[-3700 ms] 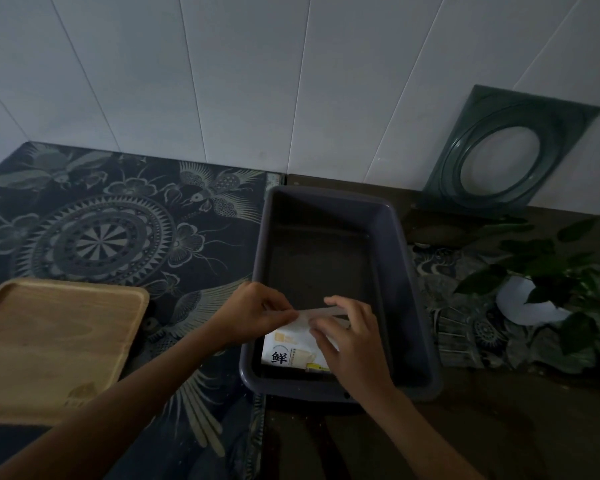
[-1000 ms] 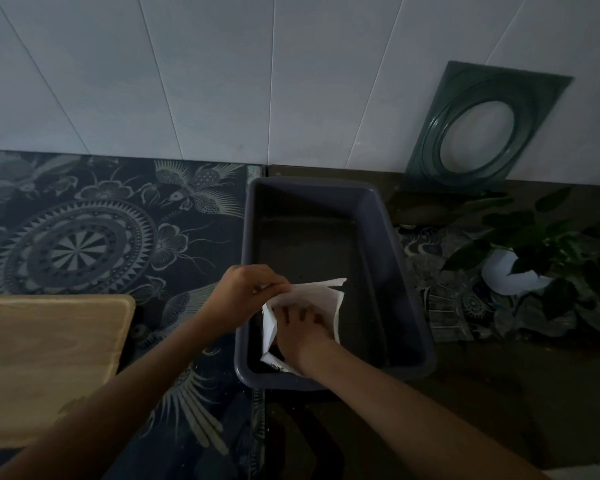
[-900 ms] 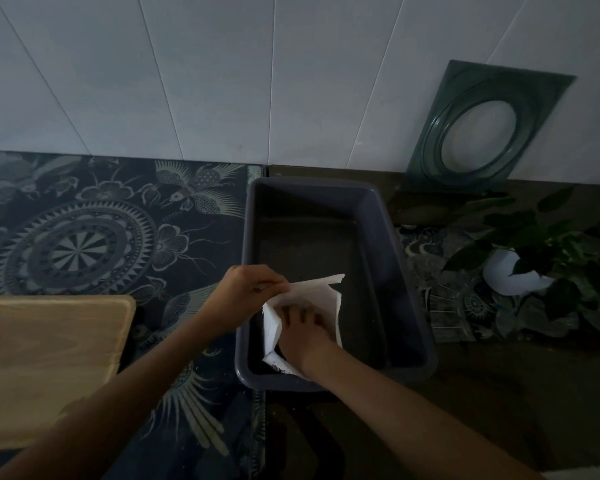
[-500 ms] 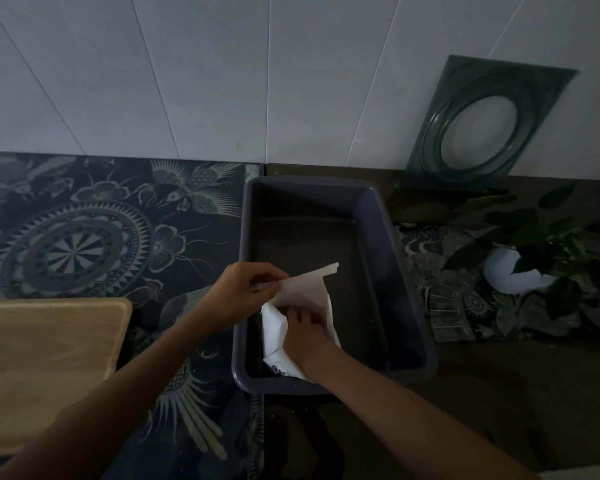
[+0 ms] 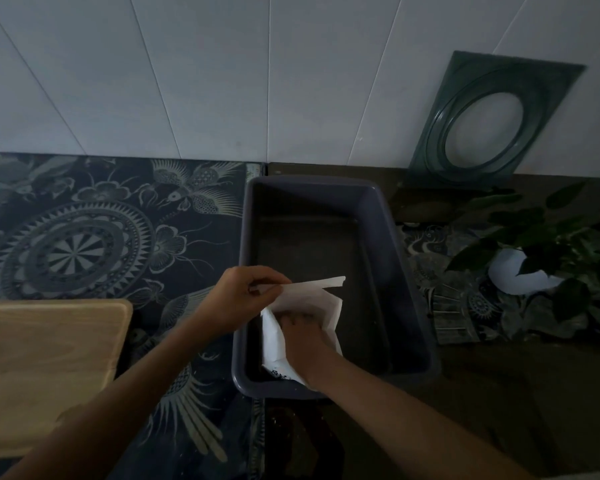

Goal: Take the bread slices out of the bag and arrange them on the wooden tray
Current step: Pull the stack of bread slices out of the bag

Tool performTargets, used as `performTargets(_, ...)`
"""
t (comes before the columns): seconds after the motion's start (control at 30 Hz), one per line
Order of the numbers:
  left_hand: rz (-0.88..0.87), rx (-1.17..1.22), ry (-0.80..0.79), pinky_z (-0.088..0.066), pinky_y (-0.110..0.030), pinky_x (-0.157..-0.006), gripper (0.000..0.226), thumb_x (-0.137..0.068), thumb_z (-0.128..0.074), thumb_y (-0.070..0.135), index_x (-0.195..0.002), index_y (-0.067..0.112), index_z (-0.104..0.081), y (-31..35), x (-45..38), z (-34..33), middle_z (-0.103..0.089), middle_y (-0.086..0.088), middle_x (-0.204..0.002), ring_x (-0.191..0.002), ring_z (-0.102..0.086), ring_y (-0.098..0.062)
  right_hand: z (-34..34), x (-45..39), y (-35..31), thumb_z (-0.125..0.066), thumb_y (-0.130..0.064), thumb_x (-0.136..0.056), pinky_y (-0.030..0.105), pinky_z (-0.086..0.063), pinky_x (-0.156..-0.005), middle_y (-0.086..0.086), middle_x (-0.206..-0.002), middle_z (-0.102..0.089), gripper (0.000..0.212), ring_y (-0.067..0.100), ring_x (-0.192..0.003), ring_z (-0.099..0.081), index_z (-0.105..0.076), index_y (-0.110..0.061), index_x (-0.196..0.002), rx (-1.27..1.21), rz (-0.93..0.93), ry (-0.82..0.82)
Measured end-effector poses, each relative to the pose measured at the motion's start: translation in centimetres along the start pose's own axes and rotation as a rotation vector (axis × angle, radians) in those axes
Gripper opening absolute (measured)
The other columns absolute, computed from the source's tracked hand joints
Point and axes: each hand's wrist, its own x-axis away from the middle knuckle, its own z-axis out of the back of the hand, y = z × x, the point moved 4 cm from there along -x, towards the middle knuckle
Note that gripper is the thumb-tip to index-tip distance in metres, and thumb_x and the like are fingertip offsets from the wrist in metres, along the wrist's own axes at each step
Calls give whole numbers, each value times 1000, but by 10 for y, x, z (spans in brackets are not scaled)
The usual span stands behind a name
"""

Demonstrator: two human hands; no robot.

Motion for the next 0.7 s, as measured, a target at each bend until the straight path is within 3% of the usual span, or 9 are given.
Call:
performTargets(0.13,-2,-8,11,-52,-11,-83,19,-92,-67,12,-106,21,-77,1,2,1,-76,13,-101,-96,-69,2,3,2,3,-43,-9,-106,54,-38,-108,24,-144,-48,42,42,-130,-48,-38,-2,-147,-147,-7,-12)
performTargets(0.3,0,-10,22,-53,-11,-83,21,-92,-67,13,-107,22,-77,2,5,-1,-75,14,-103,-96,-68,3,8,-4,4,-43,-19,-106,47,-41,-108,16,-144,-52,43,33,-127,-54,-37,-6,-147,-69,-7,-10)
performTargets(0.47,-13,-3,42,-53,-11,-80,21,-91,-69,12,-106,24,-78,2,8,1,-75,15,-101,-94,-69,2,23,-4,10,-47,-16,-102,45,-51,-97,15,-126,-65,36,32,-112,-64,-49,-6,-136,-137,-22,-17)
performTargets(0.57,-12,-3,44,-53,-10,-78,22,-90,-69,12,-106,25,-79,3,8,3,-75,15,-99,-92,-70,2,33,-4,16,-51,-23,-101,40,-51,-91,13,-127,-66,38,30,-113,-64,-51,-7,-136,-5,9,8)
performTargets(0.7,-29,-10,37,-57,-18,-79,21,-90,-71,15,-105,26,-79,6,8,1,-76,13,-97,-90,-71,-1,39,2,20,-53,-37,-98,41,-55,-86,10,-120,-68,42,28,-105,-67,-53,-10,-130,101,80,53)
